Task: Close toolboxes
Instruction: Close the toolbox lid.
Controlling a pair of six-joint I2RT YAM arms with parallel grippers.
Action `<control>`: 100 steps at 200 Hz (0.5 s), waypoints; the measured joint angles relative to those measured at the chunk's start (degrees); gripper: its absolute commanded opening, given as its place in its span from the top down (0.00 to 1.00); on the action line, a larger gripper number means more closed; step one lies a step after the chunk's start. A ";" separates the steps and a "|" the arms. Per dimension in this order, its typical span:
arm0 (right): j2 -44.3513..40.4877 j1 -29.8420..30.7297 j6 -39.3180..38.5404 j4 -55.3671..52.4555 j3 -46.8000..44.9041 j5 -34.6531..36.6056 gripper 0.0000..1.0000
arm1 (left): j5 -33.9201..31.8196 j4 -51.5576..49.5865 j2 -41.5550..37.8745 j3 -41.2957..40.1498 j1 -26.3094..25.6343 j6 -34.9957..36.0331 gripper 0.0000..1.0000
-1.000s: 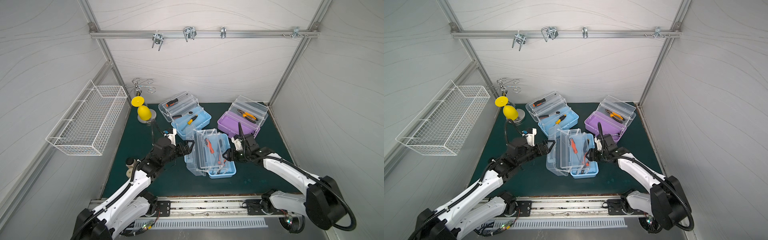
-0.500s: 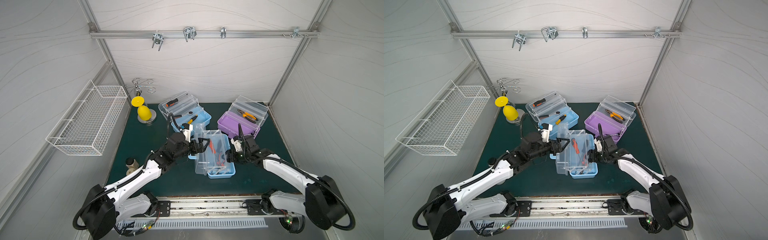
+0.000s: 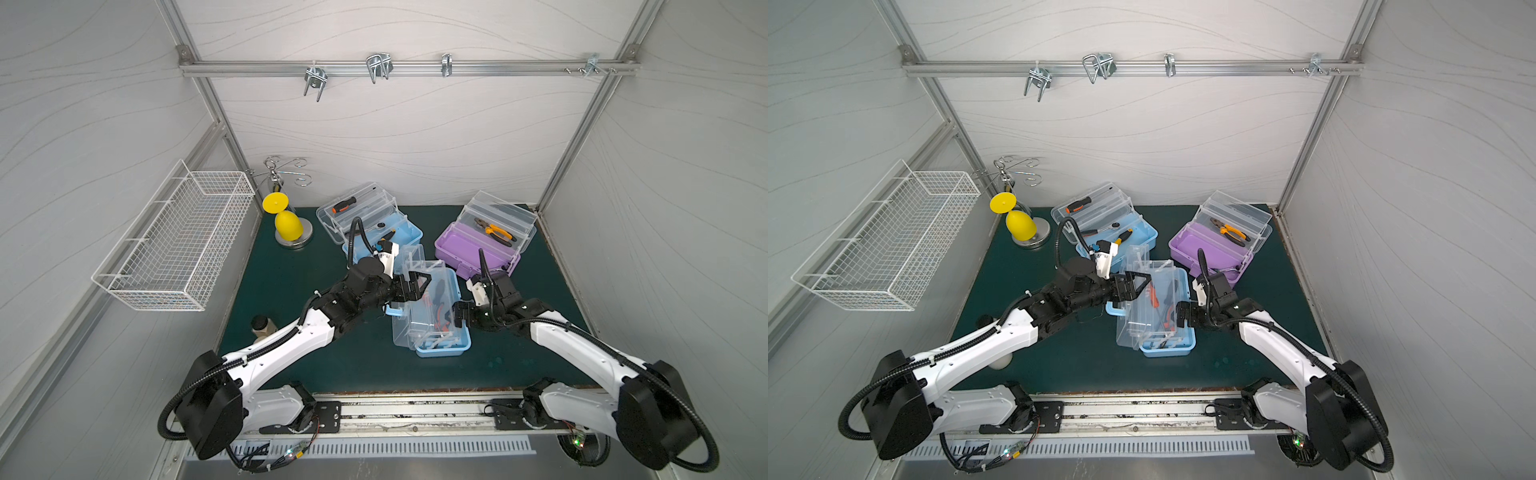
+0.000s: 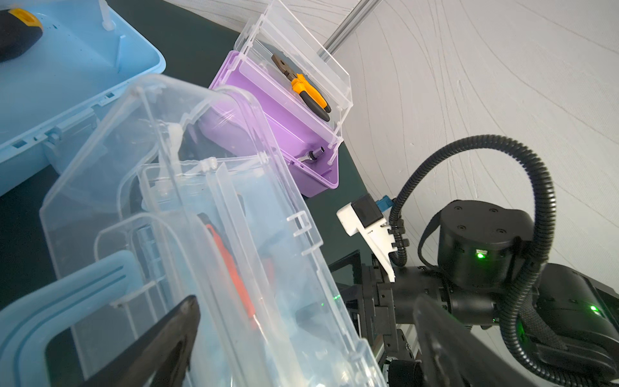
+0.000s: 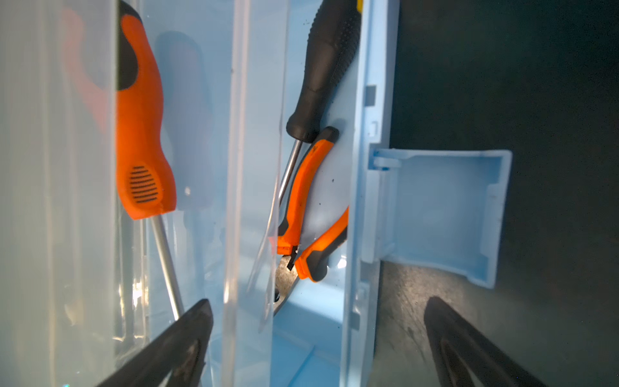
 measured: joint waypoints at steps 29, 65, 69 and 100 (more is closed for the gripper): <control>-2.12 -0.02 -0.11 -1.86 0.04 2.05 0.01 | -0.04 -0.96 1.18 1.92 -0.70 0.87 0.00; -4.09 -1.18 -0.17 -4.79 0.66 4.00 0.01 | -0.26 -3.08 2.62 4.33 -1.55 1.70 0.00; -4.37 -1.40 -0.17 -5.05 0.74 4.20 0.01 | -0.28 -3.32 2.82 4.61 -1.66 1.77 0.00; -7.34 -3.41 -0.20 -6.80 1.09 5.44 0.01 | -0.68 -4.39 4.37 6.19 -2.43 2.58 0.00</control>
